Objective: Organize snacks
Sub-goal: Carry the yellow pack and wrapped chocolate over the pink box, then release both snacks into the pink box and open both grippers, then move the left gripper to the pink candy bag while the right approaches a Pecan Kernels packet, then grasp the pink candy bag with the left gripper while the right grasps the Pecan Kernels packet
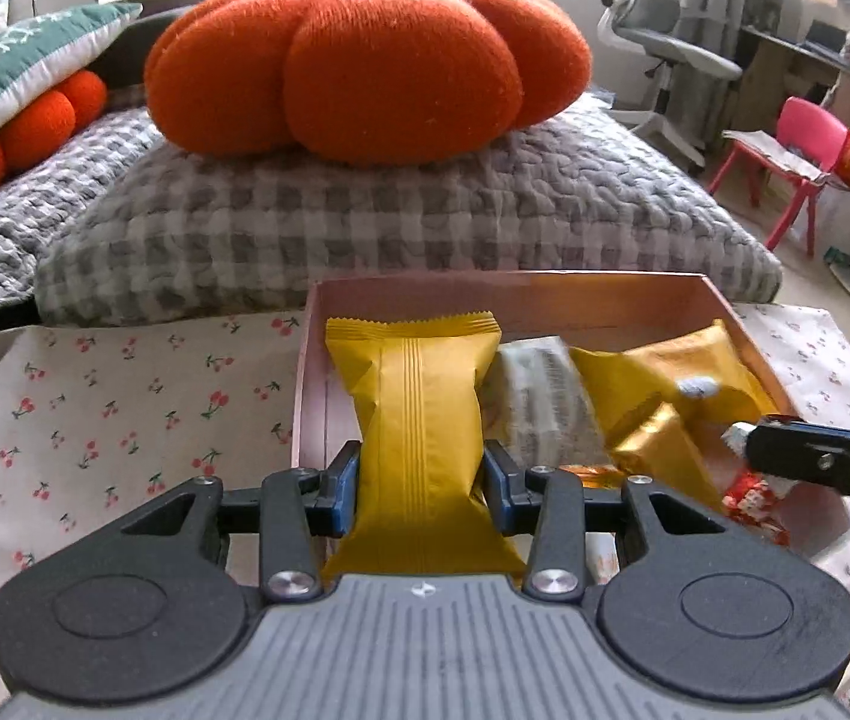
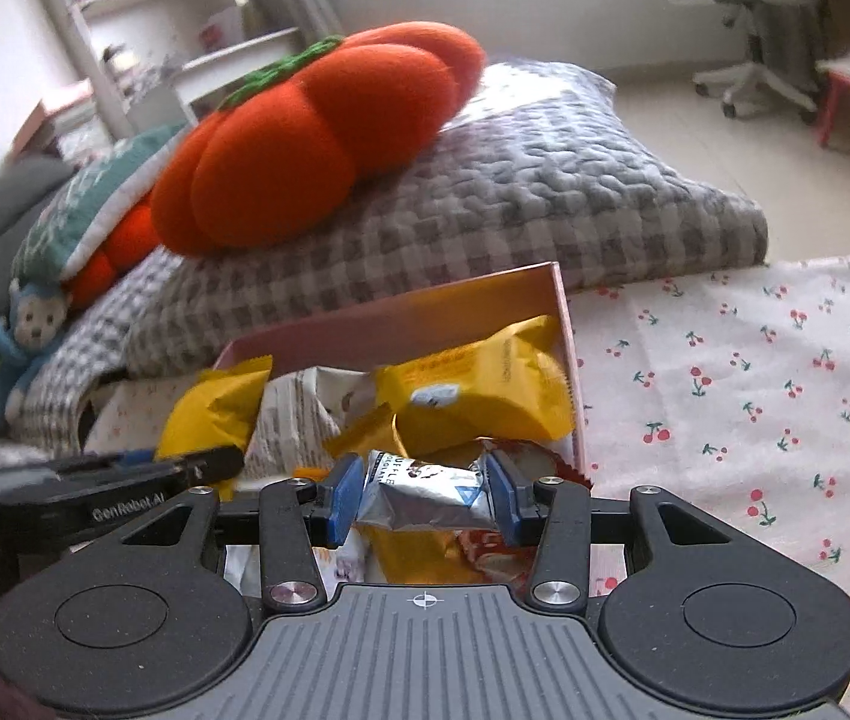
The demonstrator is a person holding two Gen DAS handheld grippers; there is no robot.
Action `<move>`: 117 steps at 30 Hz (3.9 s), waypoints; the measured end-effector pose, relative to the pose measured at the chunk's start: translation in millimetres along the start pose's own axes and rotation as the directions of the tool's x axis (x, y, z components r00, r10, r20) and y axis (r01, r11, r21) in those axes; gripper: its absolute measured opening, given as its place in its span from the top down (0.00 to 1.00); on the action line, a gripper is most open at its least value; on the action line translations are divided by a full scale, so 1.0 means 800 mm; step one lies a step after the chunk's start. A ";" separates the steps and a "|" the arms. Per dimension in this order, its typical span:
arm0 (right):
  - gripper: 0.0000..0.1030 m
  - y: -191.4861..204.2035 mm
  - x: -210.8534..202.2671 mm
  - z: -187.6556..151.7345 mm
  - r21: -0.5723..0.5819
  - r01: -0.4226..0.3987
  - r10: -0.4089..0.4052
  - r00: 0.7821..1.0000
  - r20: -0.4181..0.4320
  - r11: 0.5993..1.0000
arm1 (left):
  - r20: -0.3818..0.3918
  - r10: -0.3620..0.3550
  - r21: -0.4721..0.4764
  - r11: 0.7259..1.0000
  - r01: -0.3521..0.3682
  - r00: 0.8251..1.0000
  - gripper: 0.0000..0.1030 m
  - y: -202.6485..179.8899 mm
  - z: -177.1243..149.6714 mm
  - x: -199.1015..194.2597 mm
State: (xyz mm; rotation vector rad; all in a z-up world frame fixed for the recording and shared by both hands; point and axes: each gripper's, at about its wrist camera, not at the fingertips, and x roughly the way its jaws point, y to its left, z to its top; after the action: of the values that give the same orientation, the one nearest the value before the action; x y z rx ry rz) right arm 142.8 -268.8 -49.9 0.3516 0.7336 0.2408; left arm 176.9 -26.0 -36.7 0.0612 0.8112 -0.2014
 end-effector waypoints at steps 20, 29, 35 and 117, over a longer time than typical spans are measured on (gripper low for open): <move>0.36 -0.008 0.000 0.011 0.059 -0.011 0.009 1.000 0.026 0.998 | 0.025 -0.030 0.023 0.999 0.030 0.999 0.35 0.002 0.005 -0.016; 0.15 0.010 -0.031 0.010 0.008 0.014 -0.014 1.000 0.022 1.000 | 0.041 -0.042 0.059 0.997 0.040 0.998 0.14 0.002 -0.008 -0.066; 0.08 0.021 -0.052 -0.001 -0.024 0.021 -0.021 1.000 0.000 0.999 | 0.037 -0.033 0.047 0.998 0.031 0.999 0.08 0.009 -0.020 -0.095; 0.04 0.018 -0.047 -0.075 -0.042 0.131 -0.137 0.968 -0.210 0.990 | -0.152 -0.063 -0.038 0.998 0.058 0.986 0.34 0.093 -0.119 -0.071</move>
State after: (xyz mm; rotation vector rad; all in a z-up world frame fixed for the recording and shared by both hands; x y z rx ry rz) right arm 73.0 -254.0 -62.8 0.2506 0.9607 0.1613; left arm 86.2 68.3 -63.0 0.0207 0.9701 -0.2425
